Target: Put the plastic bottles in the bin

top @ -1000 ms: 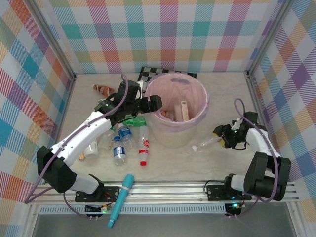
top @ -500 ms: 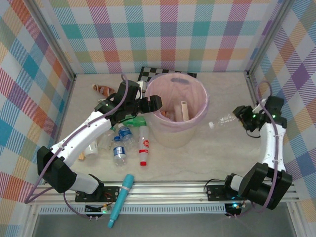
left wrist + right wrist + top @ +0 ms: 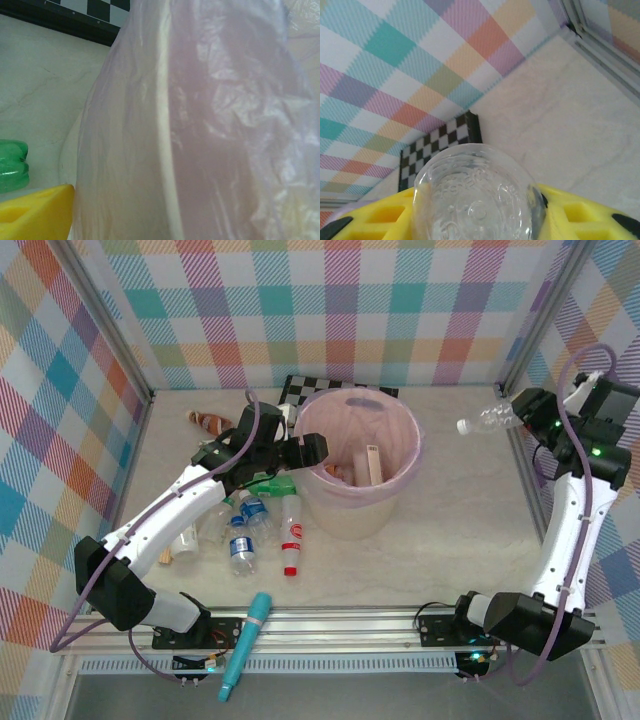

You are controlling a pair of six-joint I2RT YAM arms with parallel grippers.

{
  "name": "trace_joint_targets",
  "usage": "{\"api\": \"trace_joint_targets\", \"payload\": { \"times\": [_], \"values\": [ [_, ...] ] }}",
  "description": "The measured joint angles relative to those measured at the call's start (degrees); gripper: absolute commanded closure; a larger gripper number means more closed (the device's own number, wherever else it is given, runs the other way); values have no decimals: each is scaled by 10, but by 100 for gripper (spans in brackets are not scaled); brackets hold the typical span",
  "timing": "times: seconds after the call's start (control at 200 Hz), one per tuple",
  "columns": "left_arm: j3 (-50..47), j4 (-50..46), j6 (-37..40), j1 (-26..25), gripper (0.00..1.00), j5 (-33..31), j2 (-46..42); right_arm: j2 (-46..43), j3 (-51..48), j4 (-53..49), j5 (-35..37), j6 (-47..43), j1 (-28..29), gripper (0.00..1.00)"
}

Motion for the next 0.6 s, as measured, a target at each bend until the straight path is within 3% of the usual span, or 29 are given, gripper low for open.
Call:
{"api": "trace_joint_targets", "payload": {
  "times": [0.215,0.6],
  "values": [
    [0,0,0,0,15,0,0,5,76,2,-23,17,54,52],
    [0,0,0,0,15,0,0,97,149,-16,12,-22,324,49]
  ]
}}
